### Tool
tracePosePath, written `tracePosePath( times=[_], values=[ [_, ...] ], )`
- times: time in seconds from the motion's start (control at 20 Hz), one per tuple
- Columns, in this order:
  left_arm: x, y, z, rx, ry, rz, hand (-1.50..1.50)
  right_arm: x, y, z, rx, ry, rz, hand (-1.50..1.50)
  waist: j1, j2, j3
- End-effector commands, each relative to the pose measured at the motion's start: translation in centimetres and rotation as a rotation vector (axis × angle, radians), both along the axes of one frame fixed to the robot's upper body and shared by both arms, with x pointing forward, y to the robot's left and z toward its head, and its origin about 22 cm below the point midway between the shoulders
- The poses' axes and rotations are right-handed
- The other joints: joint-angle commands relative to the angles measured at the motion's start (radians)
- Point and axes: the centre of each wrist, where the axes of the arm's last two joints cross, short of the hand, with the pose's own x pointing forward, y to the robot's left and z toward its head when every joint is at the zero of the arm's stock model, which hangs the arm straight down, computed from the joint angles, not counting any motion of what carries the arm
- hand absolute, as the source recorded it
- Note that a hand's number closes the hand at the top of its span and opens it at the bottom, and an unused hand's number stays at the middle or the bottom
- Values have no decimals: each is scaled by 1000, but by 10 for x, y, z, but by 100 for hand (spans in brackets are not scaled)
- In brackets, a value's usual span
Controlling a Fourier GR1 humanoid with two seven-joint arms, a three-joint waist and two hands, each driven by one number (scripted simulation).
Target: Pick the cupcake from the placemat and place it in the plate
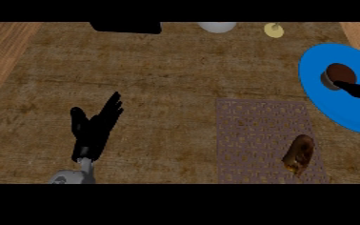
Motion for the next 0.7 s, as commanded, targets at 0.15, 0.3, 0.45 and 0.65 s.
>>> tracePosePath(
  times=[0.15, 0.3, 0.45, 0.65],
  values=[
    [-2, -2, -4, 1, -1, 17, 0, -21, -31, 10, 177, -113, -21, -150, -17, -5, -2],
    [-1, -8, 1, 3, 3, 3, 0, -40, -48, 8, 251, -92, 39, -150, -20, -6, -1],
    [-14, 4, -10, 8, 12, 32, 0, -68, -75, 16, 295, -63, 128, -150, -28, -11, -1],
    [-1, 6, 2, -1, 9, 34, 0, -92, -83, 2, 291, -29, 222, -150, -35, -12, -1]
  ],
)
